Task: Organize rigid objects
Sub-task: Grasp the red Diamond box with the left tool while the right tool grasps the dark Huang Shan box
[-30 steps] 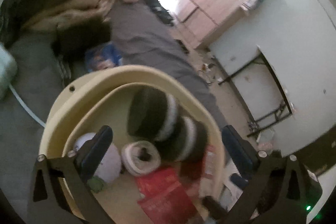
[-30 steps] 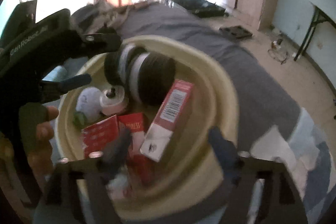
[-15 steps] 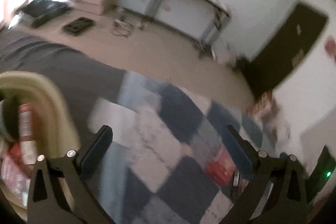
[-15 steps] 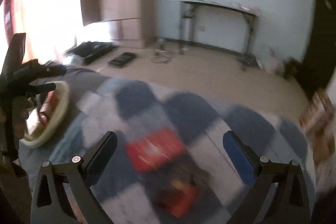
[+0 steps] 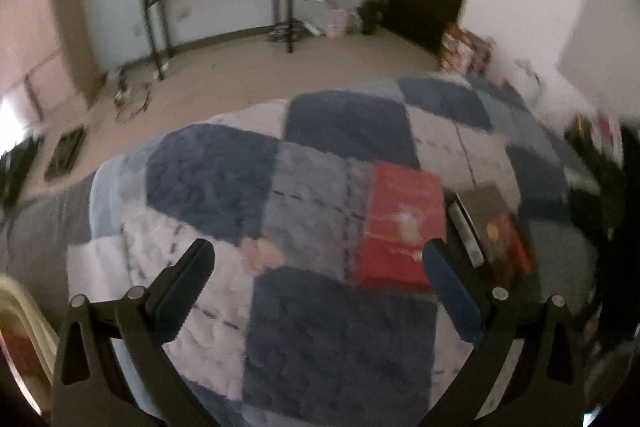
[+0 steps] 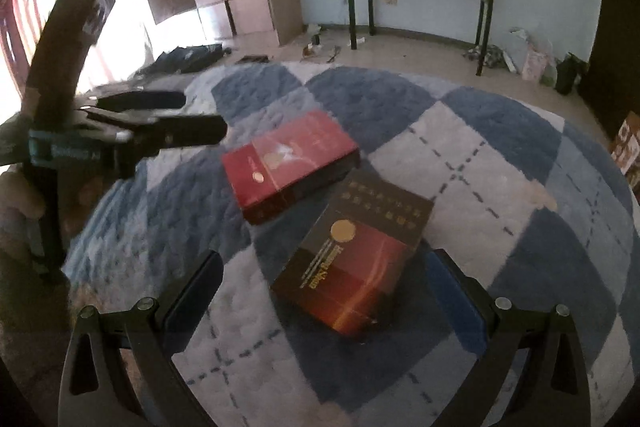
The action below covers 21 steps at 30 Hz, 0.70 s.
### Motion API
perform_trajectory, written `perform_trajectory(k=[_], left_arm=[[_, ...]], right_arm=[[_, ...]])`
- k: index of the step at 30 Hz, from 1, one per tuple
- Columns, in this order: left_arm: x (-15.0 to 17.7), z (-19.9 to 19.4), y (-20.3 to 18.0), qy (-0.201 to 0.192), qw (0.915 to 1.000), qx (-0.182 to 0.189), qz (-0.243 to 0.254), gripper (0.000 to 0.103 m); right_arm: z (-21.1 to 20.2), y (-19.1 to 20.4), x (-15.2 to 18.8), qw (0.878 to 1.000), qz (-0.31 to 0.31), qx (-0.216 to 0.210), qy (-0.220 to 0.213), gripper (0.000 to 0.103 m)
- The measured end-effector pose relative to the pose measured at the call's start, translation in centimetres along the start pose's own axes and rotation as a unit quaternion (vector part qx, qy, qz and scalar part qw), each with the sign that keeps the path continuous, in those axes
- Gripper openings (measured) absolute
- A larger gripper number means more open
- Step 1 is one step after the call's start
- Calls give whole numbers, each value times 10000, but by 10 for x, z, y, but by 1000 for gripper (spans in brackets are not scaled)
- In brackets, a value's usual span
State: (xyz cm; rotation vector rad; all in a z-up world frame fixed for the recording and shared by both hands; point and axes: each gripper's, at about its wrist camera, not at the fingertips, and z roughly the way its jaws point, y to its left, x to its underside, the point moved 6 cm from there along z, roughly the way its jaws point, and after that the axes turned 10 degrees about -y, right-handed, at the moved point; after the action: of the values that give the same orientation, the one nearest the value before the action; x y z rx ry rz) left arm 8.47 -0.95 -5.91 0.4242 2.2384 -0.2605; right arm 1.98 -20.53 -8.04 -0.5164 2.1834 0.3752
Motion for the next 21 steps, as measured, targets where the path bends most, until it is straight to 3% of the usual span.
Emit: perform_trajectory(k=[3,5,9,16,21], left_arm=[[3,4,-20,106,9992,338,200,103],[2,10,-28,142,9989,365,254,103],[6,27,-37,333,9983,350,316,103],[11,48,-52,289,9976,134,613,103],[8,55,-44,261,9991,76,326,103]], right_arm=[[8,-9,6,9997,-62,231,61,103],[18,-18,9,9994,-94,305,156,103],[28,-43,5,9985,119,522,77,103],[34,-63,2,9978,153,630,-137,102],[35,-75,-1,9966,339,711,-224,102]])
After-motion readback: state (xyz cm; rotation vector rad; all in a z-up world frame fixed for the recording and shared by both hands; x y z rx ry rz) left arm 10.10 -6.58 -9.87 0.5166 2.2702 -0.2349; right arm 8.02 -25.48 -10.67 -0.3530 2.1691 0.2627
